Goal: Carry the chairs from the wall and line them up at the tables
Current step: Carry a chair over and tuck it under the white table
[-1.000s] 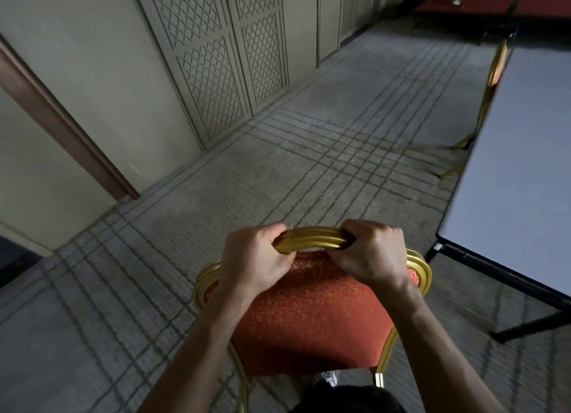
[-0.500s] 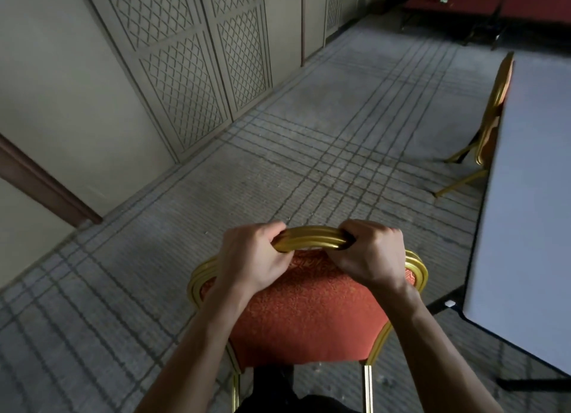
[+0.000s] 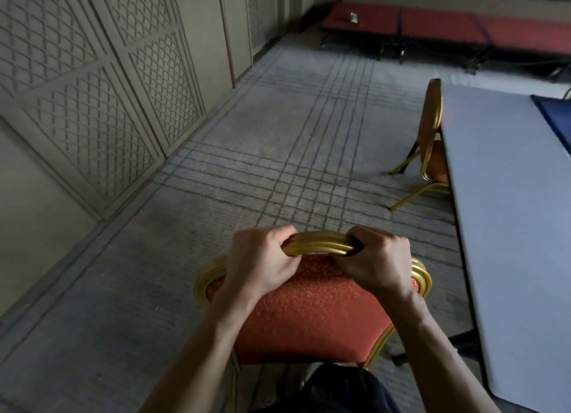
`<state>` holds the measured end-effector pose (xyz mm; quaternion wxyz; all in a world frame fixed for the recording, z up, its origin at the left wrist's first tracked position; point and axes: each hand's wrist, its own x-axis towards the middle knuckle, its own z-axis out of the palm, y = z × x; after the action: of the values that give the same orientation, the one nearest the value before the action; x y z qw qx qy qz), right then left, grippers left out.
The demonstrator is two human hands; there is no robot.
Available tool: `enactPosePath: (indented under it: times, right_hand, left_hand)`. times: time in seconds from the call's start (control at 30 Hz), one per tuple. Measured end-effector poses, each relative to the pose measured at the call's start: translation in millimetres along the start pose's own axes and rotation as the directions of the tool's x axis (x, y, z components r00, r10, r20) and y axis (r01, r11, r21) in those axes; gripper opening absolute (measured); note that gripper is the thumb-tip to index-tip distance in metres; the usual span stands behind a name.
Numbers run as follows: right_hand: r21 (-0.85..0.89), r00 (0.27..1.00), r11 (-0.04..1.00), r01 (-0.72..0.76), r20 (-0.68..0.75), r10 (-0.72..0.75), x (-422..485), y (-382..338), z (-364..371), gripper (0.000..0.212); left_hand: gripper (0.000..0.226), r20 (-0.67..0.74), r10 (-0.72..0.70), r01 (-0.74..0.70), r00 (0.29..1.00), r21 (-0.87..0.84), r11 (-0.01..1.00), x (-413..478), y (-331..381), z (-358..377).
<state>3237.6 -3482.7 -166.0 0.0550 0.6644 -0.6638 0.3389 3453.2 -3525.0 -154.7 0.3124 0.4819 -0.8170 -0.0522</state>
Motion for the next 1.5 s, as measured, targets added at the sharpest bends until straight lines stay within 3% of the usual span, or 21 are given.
enactPosePath:
  times: [0.3, 0.33, 0.4, 0.6, 1.0, 1.2, 1.5]
  right_hand:
    - [-0.025, 0.989, 0.990, -0.142, -0.053, 0.141, 106, 66, 57, 0.029]
    - [-0.038, 0.983, 0.985, -0.171, -0.078, 0.167, 144, 98, 76, 0.028]
    - [-0.056, 0.986, 0.988, -0.146, -0.085, 0.141, 160, 102, 82, 0.028]
    - [-0.052, 0.965, 0.967, -0.250, -0.094, 0.244, 231, 162, 108, 0.030]
    - [-0.174, 0.873, 0.864, -0.473, -0.225, 0.433, 343, 243, 144, 0.034]
    - [-0.258, 0.778, 0.742, -0.619, -0.330, 0.535, 389, 268, 156, 0.028]
    - [-0.267, 0.581, 0.532, -0.804, -0.544, 0.606, 414, 310, 147, 0.027]
  left_hand:
    - [0.023, 0.065, 0.160, -0.157, 0.985, -0.046, 0.987, 149, -40, 70]
    - [0.024, 0.071, 0.189, -0.186, 0.979, -0.037, 0.982, 199, -48, 102]
    - [0.024, 0.066, 0.187, -0.184, 0.980, -0.043, 0.982, 215, -54, 105]
    - [0.023, 0.164, 0.208, -0.195, 0.964, -0.092, 0.976, 316, -62, 165]
    - [0.010, 0.228, 0.392, -0.317, 0.891, -0.306, 0.898, 490, -72, 268]
    - [0.010, 0.275, 0.558, -0.415, 0.783, -0.437, 0.798, 577, -67, 316]
    - [0.008, 0.224, 0.778, -0.573, 0.587, -0.564, 0.595, 657, -7, 377]
